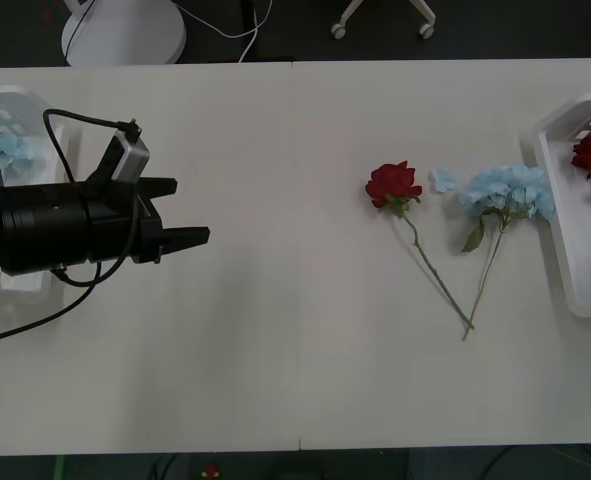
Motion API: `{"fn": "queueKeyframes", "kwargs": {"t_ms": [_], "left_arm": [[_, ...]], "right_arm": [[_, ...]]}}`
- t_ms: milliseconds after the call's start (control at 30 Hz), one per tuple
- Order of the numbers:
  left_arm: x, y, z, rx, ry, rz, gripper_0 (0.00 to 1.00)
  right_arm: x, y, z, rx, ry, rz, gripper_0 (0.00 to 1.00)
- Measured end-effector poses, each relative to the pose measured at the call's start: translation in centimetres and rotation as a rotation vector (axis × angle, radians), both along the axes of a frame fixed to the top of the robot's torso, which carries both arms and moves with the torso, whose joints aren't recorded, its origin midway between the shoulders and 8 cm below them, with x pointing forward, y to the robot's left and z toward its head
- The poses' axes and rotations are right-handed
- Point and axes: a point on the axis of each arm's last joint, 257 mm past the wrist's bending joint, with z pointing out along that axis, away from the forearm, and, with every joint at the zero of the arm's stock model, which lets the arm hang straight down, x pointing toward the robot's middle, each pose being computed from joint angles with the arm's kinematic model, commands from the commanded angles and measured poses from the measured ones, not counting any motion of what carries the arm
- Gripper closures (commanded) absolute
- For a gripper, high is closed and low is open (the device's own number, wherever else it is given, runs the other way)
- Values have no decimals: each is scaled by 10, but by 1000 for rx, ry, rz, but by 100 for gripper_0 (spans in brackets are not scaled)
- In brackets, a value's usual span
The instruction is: Put the red flowers into the right box and the blue flowers into the left box
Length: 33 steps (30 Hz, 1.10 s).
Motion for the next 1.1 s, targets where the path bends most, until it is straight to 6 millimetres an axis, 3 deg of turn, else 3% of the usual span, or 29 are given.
{"fn": "queueKeyframes", "kwargs": {"t_ms": [133,233,367,500,600,1100], "left_arm": [[-1,-2,-2,-1,4,-5,0],[-1,-2,-2,-1,4,-5,0],[-1,-3,-2,-1,4,-5,0],[-2,-3,-1,-3,5,-6,0],[-2,-3,-1,-4,5,-6,0],[-2,-3,-1,-7,6,-7,0]], "right_arm": [[18,41,26,100,-22,32,0],[37,77,47,206,-72,-37,0],[56,119,57,275,-129,-95,0],[66,156,42,248,-147,5,0],[66,173,22,255,-120,-31,0],[81,203,-28,80,-114,10,0]]}}
